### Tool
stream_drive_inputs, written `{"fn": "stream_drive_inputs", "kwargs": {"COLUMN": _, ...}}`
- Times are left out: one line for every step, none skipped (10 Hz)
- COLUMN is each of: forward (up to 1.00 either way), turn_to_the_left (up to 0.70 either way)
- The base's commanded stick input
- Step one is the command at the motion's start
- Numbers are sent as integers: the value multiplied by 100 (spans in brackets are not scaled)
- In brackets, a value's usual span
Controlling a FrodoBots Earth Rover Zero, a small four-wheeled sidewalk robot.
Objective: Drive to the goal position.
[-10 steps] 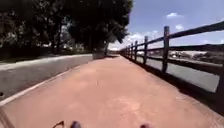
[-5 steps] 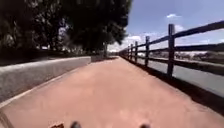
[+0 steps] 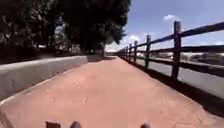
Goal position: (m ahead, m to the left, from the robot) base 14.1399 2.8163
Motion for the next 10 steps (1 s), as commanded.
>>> {"fn": "stream_drive_inputs", "kwargs": {"forward": 70, "turn_to_the_left": 0}}
{"fn": "stream_drive_inputs", "kwargs": {"forward": 70, "turn_to_the_left": 0}}
{"fn": "stream_drive_inputs", "kwargs": {"forward": 70, "turn_to_the_left": 0}}
{"fn": "stream_drive_inputs", "kwargs": {"forward": 70, "turn_to_the_left": 0}}
{"fn": "stream_drive_inputs", "kwargs": {"forward": 70, "turn_to_the_left": 0}}
{"fn": "stream_drive_inputs", "kwargs": {"forward": 70, "turn_to_the_left": 0}}
{"fn": "stream_drive_inputs", "kwargs": {"forward": 70, "turn_to_the_left": 0}}
{"fn": "stream_drive_inputs", "kwargs": {"forward": 70, "turn_to_the_left": 0}}
{"fn": "stream_drive_inputs", "kwargs": {"forward": 70, "turn_to_the_left": 0}}
{"fn": "stream_drive_inputs", "kwargs": {"forward": 70, "turn_to_the_left": 0}}
